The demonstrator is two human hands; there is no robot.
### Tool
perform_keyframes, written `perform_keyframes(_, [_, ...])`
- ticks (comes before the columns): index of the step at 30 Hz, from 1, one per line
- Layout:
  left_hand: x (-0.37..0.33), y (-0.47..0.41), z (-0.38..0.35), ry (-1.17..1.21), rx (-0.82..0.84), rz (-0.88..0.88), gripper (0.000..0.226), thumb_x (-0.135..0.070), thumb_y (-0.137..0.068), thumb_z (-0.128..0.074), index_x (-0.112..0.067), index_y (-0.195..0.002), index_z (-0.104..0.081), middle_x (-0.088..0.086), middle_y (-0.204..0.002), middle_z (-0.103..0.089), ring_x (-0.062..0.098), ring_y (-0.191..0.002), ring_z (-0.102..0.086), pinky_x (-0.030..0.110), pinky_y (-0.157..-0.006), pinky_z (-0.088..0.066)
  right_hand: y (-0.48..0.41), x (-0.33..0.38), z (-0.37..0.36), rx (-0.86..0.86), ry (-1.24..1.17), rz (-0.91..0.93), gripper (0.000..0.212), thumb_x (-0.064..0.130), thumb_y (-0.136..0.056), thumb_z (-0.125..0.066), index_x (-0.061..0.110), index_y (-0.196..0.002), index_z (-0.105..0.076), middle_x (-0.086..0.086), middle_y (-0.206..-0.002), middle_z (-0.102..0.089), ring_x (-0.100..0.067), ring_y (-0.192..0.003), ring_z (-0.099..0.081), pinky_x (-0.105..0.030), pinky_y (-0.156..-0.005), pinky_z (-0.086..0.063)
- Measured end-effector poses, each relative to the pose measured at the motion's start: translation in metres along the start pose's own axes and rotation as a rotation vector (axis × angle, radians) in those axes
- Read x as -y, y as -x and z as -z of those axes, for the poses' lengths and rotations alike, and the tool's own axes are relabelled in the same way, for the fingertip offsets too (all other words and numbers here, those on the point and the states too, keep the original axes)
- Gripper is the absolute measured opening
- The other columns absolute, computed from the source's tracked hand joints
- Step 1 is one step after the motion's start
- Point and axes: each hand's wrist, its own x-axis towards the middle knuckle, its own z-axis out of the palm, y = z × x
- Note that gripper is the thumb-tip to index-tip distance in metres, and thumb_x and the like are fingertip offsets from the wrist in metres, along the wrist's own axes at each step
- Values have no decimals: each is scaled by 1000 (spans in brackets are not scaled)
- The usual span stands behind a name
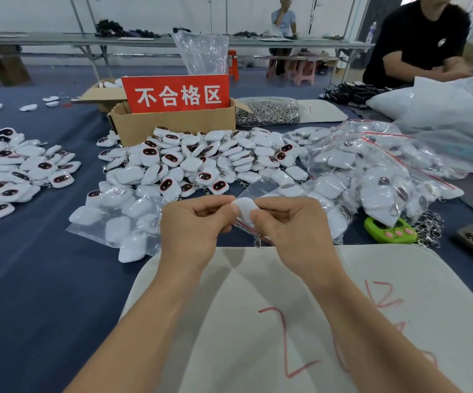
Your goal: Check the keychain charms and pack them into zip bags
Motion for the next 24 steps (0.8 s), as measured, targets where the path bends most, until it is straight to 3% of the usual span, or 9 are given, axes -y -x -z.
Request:
perform_keyframes(4, [-1, 5, -5, -178, -38, -160, 42, -4, -77, -85, -45, -83, -78, -24, -88, -77, -6, -86, -72, 4, -75, -49, 4, 6, -3, -46, 166, 76, 40, 35, -78, -67, 75, -78, -63, 36, -80, -71, 0, -77, -71, -22, -73, -59])
perform_keyframes(6, [0, 6, -6, -150, -17, -176, 42, -4, -77, -85, -45, -84, -81, -21, -86, -78, 0, -82, -74, 9, -73, -52, 5, 6, -4, -73, 220, 76, 52, 30, -80, -66, 81, -77, -57, 45, -79, -66, 5, -79, -70, -14, -72, -56])
perform_keyframes(8, [0, 5, -4, -106, -2, -170, 44, -3, -77, -85, -46, -87, -81, -15, -85, -79, 8, -81, -76, 17, -75, -56, 5, 4, -4, -91, 275, 94, 51, 31, -80, -66, 81, -81, -58, 43, -81, -66, 3, -77, -69, -15, -70, -55])
perform_keyframes(11, [-1, 3, -3, -40, 12, -145, 40, -4, -76, -87, -42, -85, -82, -8, -85, -80, 14, -81, -77, 22, -77, -58, 5, 3, -6, -113, 321, 146, 29, 37, -82, -62, 62, -95, -63, 21, -82, -71, -10, -68, -63, -28, -65, -55])
perform_keyframes(14, [-3, 3, -4, -4, 18, -133, 42, 0, -75, -86, -42, -81, -82, -7, -84, -80, 11, -81, -76, 20, -76, -58, 7, 1, -5, -108, 333, 183, 25, 37, -84, -58, 38, -108, -66, 5, -71, -66, -17, -63, -54, -30, -60, -47])
perform_keyframes(16, [-5, 4, -4, 16, 27, -116, 46, 4, -75, -84, -41, -78, -83, -8, -83, -80, 7, -78, -75, 16, -73, -56, 9, 2, -4, -98, 366, 205, 22, 34, -88, -58, 20, -100, -70, 2, -69, -62, -18, -63, -51, -31, -60, -45])
perform_keyframes(19, [-6, 4, -4, 54, 34, -67, 47, 7, -75, -83, -40, -74, -83, -6, -81, -80, 5, -76, -75, 13, -71, -55, 13, 4, -7, -102, 428, 201, 19, 29, -93, -60, 14, -89, -71, 10, -73, -59, -18, -67, -48, -30, -59, -40])
perform_keyframes(24, [-5, 6, -4, 76, 31, -49, 46, 7, -73, -83, -39, -74, -83, -5, -80, -80, 5, -76, -75, 12, -71, -54, 15, 7, -10, -137, 501, 222, 15, 18, -94, -66, 11, -81, -72, 5, -52, -46, -19, -70, -44, -38, -61, -42])
